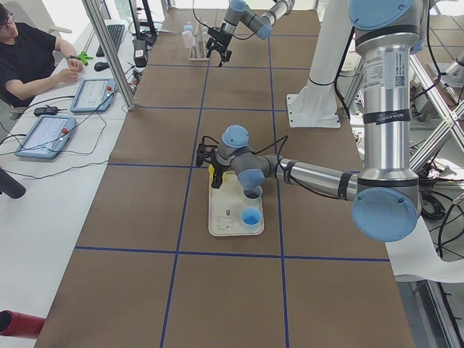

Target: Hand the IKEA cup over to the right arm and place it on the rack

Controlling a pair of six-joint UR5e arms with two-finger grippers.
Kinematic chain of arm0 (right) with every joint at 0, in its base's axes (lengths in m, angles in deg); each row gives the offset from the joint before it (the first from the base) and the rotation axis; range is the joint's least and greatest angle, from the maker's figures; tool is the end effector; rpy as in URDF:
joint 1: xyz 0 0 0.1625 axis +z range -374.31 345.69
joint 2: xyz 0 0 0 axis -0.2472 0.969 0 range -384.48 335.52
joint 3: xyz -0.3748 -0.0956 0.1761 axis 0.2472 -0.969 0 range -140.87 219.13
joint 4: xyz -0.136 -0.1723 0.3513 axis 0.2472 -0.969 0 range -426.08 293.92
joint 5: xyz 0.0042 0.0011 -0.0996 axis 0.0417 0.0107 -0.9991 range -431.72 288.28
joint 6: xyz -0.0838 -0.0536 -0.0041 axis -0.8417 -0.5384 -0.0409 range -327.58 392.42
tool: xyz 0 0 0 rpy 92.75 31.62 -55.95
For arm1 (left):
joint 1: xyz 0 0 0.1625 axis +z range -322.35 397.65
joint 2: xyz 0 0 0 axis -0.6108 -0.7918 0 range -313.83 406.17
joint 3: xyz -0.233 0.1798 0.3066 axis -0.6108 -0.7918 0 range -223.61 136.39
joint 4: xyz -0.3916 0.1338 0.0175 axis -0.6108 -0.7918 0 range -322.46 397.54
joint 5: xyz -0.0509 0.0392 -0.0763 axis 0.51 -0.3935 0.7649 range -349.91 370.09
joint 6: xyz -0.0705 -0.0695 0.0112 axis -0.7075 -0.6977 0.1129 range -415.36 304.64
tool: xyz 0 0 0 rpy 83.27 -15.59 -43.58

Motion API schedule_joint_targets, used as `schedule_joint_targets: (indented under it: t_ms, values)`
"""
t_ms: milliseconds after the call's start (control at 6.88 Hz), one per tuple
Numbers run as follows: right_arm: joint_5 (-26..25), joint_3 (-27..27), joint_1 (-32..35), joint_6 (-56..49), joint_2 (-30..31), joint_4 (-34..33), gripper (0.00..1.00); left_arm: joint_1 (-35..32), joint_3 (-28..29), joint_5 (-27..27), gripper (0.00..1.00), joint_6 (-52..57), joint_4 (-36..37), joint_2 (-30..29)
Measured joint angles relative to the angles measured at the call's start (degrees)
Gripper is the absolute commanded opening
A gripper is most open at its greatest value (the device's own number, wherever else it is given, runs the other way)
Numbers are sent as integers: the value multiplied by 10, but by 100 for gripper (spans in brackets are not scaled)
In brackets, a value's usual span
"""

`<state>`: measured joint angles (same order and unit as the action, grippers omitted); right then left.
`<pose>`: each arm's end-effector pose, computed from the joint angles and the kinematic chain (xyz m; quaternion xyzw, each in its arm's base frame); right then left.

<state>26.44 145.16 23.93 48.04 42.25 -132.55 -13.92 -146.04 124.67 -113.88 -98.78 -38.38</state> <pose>-0.4011 -0.4678 0.2607 0.3989 -0.3389 -0.2993 0.7978 0.2272 -0.4340 0.5121 0.1481 0.4542 -0.0583 0.8766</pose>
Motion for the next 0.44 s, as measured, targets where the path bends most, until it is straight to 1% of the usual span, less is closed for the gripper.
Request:
schedule_joint_targets:
  t_ms: [291, 436]
  values:
    - [0, 0, -2, 1, 0, 2, 100, 23, 1, -22, 33, -8, 3, -3]
    - [0, 0, -2, 1, 1, 3, 100, 27, 1, -25, 21, -8, 5, -3]
